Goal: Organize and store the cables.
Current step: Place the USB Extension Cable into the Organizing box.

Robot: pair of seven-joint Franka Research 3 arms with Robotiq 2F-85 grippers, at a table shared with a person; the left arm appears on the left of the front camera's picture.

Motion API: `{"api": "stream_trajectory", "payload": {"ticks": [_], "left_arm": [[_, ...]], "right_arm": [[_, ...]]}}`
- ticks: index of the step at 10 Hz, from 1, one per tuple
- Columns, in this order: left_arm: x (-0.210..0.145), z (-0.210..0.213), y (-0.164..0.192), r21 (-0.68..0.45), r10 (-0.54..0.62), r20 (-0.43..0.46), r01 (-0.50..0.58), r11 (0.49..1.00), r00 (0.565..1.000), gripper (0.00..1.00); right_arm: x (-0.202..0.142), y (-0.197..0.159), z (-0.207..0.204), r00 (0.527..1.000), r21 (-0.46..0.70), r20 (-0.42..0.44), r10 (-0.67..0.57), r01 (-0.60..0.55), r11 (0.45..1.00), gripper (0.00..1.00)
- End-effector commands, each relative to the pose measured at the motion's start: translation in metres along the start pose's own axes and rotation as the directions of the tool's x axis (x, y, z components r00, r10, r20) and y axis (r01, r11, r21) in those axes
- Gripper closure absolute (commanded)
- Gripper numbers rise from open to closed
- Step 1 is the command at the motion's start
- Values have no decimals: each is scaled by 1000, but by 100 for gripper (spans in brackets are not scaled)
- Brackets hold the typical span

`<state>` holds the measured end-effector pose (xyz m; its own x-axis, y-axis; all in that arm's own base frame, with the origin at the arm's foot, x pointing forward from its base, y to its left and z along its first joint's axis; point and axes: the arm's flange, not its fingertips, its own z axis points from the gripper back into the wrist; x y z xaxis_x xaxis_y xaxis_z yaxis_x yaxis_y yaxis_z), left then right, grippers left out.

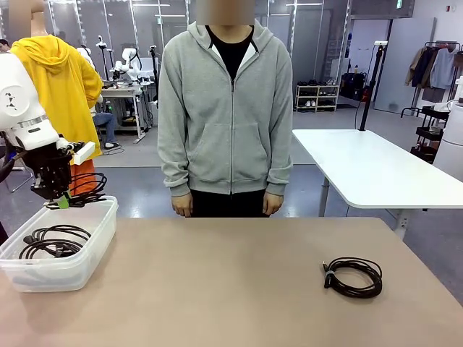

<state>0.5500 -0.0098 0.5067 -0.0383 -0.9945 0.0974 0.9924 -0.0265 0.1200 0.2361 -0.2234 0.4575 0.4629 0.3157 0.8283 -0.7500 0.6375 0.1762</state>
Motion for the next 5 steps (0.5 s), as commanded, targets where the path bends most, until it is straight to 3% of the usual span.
{"api": "stream_trajectory", "payload": {"ticks": [1, 3, 5], "left_arm": [[-4, -16, 1, -18, 24, -24, -24, 1000, 999, 84], [-6, -46, 4, -80, 40, -60, -45, 996, 997, 84], [-6, -52, 6, -72, 62, -119, -71, 995, 991, 84]], "right_arm": [[-1, 0, 1, 1000, 2, 16, 19, -19, 1000, 0], [-1, 0, 1, 1000, 2, 16, 19, -19, 1000, 0], [-1, 0, 1, 1000, 2, 16, 19, -19, 1000, 0]]}}
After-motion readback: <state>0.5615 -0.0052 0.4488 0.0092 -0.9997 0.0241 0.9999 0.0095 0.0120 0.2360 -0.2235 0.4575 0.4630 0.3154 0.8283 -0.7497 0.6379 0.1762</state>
